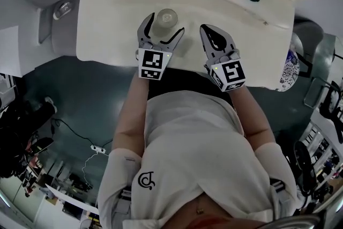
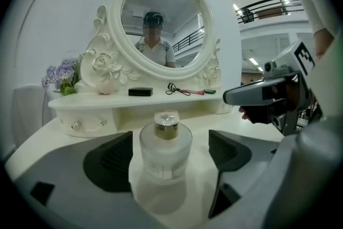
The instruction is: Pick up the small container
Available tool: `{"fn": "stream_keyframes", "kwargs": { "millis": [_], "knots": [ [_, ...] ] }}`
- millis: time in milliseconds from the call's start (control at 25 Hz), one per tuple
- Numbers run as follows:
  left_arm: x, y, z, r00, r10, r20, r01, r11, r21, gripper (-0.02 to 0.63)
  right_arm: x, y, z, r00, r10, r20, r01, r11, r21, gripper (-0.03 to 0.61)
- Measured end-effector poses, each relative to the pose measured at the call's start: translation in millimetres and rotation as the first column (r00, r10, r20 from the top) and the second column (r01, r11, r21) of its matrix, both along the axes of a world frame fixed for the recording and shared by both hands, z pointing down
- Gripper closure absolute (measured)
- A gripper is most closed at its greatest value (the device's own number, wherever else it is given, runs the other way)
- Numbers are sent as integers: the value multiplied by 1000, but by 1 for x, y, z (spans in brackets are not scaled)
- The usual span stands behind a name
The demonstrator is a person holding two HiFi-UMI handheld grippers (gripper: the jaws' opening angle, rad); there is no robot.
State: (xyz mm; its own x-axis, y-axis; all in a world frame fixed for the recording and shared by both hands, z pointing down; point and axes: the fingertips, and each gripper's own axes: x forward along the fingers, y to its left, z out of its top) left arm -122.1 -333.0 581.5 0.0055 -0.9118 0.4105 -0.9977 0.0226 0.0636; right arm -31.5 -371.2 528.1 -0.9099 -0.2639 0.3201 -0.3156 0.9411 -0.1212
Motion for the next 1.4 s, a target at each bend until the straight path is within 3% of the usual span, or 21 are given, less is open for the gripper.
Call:
{"fn": "stream_keyframes", "kwargs": {
  "millis": [440,640,720,1160,1400],
  "knots": [
    [-6,-25,28,999,-9,52,14,995,-94,179,11,-13,9,1000,26,-17,-26,1000,-3,571],
    [-6,-28,32,1000,3,28,-1,996,-94,189,15,-14,10,999,36,-15,-36,999,4,572],
    [-10,-28,32,999,-13,36,17,995,-93,260,18,-15,11,999,48,-14,-48,999,3,571],
    [-7,-22,30,999,15,35,-10,993,-117,265,28,-11,1,997,78,-4,-78,997,18,571],
    [8,-11,-1,996,79,49,-75,995,-72,265,32,-8,-20,995,99,28,-100,994,47,571]
  ]
}}
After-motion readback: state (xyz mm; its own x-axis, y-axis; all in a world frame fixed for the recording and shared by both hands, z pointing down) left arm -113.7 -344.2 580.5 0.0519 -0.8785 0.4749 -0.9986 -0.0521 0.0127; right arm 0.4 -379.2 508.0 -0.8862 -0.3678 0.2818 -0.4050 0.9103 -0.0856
